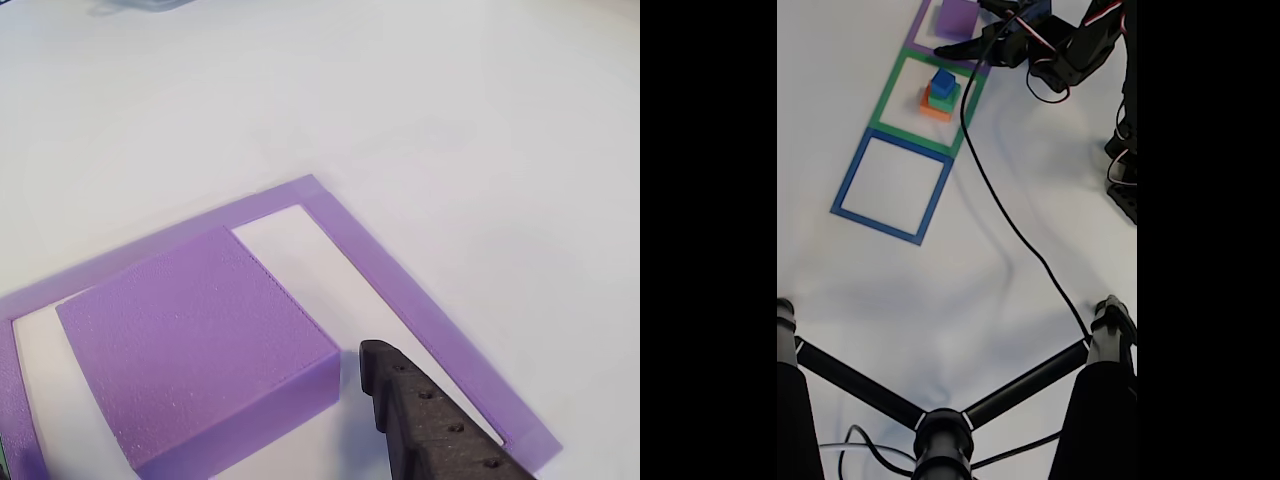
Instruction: Tower of hanoi
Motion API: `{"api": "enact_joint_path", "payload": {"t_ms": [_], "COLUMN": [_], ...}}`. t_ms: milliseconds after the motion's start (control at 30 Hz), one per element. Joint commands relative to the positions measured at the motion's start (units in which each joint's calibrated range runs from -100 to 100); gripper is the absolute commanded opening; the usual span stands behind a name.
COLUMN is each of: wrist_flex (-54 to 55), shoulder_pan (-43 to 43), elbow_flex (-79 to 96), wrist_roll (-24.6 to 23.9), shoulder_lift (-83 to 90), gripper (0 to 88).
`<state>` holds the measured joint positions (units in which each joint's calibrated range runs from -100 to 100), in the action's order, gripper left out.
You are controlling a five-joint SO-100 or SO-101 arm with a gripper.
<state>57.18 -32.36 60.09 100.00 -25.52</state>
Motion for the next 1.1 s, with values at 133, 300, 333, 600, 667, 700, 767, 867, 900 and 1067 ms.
{"api": "enact_joint_path", "payload": {"t_ms": [133, 300, 333, 600, 667, 700, 767, 867, 900, 1067], "wrist_flex": [1.9, 1.5, 1.5, 1.5, 1.5, 1.5, 1.5, 1.5, 1.5, 1.3], "shoulder_pan": [0.7, 0.9, 0.9, 1.1, 1.1, 1.1, 1.1, 1.1, 1.1, 1.1], "elbow_flex": [-0.9, -2.1, -2.4, -3.2, -3.2, -3.2, -3.2, -3.3, -3.5, -3.9], "wrist_roll": [0.0, 0.0, 0.0, 0.0, 0.0, 0.0, 0.0, 0.0, 0.0, 0.0], "shoulder_lift": [0.2, -0.4, -0.6, -1.4, -1.4, -1.4, -1.3, -1.2, -1.2, -1.3], "gripper": [46.2, 44.5, 43.4, 41.8, 41.1, 40.6, 38.7, 32.5, 30.6, 28.9]}}
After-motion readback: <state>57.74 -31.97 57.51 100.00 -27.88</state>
